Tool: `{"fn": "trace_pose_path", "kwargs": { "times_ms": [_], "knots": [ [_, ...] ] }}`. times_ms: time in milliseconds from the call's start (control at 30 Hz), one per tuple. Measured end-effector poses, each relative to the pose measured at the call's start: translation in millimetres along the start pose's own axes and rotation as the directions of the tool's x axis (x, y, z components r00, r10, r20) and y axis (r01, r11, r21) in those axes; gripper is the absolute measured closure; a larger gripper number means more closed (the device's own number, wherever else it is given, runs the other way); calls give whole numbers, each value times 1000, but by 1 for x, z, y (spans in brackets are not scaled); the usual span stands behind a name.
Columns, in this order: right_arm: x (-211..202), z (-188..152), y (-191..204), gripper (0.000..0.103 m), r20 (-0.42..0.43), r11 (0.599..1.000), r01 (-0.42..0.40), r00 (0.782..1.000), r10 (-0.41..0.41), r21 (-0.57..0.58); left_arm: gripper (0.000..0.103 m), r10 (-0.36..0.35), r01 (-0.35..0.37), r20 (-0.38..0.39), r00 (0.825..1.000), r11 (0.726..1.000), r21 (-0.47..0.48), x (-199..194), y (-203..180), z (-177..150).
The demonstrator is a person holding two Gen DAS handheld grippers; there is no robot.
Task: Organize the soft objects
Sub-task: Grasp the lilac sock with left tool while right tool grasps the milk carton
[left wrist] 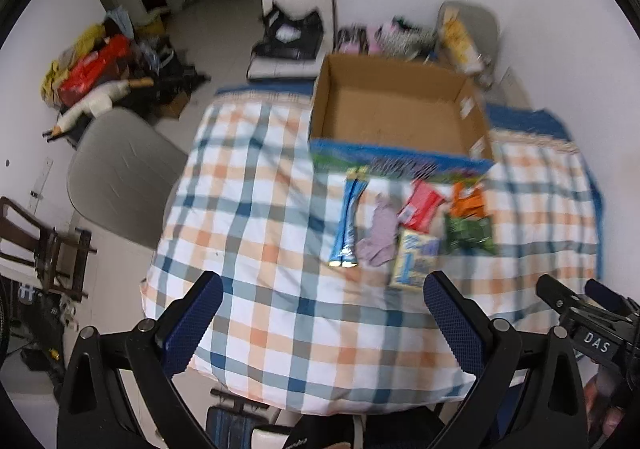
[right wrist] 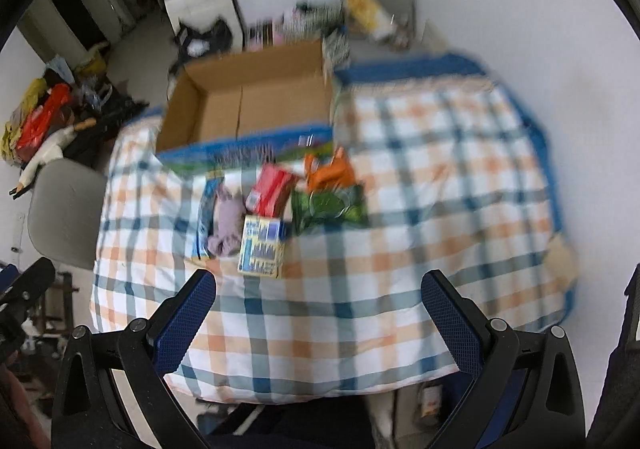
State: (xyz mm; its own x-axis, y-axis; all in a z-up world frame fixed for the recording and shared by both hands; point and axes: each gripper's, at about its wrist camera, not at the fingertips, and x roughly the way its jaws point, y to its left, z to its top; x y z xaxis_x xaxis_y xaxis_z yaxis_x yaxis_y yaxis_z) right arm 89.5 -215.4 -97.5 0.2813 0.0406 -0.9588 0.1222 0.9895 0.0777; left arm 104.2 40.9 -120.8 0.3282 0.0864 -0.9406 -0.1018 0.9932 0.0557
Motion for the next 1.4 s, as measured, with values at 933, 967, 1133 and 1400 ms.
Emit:
{"fn": "trace_pose_path", "kwargs": {
  "times_ms": [933, 967, 1133, 1400],
  "knots": [
    [311, 1, 29, 36, -409, 992, -82, 905, 116, 99, 25, -140, 176, -382, 913, 983, 60, 258, -69, 39],
    [313, 1, 26, 36, -407, 992, -75, 907, 111, 102, 28, -130, 174, -399, 908, 982, 75, 267, -77, 39],
    [321, 6, 17, 36, -404, 989, -75, 907, 119, 124, 46, -42, 131, -458, 888, 978, 164, 307, -107, 33],
    [331, 12, 15, 36, -419, 991, -81, 900, 120, 110, 73, 11, 80, -443, 897, 979, 186, 313, -111, 19]
  ]
}}
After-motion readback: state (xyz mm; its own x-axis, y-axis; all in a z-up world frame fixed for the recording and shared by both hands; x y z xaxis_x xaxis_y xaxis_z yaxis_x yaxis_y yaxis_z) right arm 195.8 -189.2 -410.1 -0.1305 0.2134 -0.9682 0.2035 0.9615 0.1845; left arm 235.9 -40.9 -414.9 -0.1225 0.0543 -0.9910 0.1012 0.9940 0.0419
